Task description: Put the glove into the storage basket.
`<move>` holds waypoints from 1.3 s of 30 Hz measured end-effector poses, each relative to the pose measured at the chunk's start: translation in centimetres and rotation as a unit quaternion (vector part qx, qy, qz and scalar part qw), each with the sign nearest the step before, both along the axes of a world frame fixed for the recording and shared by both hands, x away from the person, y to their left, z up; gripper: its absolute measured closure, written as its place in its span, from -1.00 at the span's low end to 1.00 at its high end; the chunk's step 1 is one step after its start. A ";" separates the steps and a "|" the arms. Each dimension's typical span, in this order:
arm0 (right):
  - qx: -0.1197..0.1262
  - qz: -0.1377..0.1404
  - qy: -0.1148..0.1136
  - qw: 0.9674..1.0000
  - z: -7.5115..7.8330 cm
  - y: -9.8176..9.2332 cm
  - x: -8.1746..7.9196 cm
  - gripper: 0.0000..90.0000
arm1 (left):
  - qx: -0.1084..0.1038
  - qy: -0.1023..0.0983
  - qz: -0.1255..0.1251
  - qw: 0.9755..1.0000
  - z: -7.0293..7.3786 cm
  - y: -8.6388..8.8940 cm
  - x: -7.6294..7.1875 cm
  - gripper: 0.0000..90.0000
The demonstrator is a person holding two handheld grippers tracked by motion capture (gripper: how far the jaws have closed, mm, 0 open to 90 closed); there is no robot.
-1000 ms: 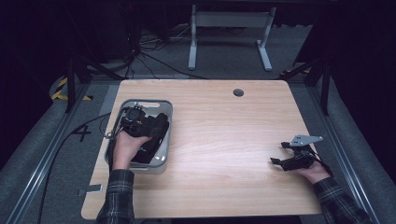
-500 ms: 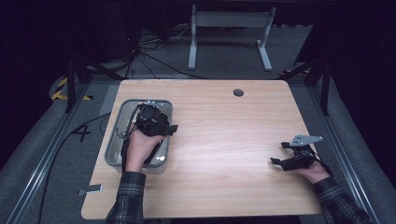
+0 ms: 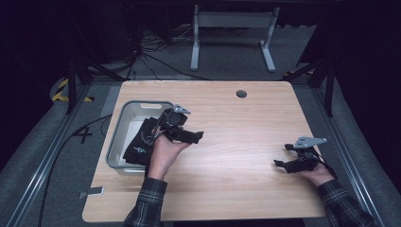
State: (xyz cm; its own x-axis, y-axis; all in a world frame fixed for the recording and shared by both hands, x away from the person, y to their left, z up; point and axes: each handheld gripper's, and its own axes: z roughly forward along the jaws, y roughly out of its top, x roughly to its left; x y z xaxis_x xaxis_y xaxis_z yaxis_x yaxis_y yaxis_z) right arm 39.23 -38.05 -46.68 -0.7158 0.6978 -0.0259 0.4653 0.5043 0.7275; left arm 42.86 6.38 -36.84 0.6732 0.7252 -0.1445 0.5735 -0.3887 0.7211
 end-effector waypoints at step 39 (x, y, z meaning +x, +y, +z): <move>0.000 0.000 0.000 1.000 0.0 0.0 0.0 -0.73 | 0.040 -0.008 -0.102 0.994 -8.8 -10.4 -4.1 -0.82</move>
State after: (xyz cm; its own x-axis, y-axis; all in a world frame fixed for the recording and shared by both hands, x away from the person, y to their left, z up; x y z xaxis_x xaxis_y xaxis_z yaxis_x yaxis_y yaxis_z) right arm 39.23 -38.05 -46.68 -0.7162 0.6974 -0.0259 0.4652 0.5047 0.7272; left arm 38.73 -4.02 -45.67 0.8088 0.5826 -0.0808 0.4663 -0.5515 0.6916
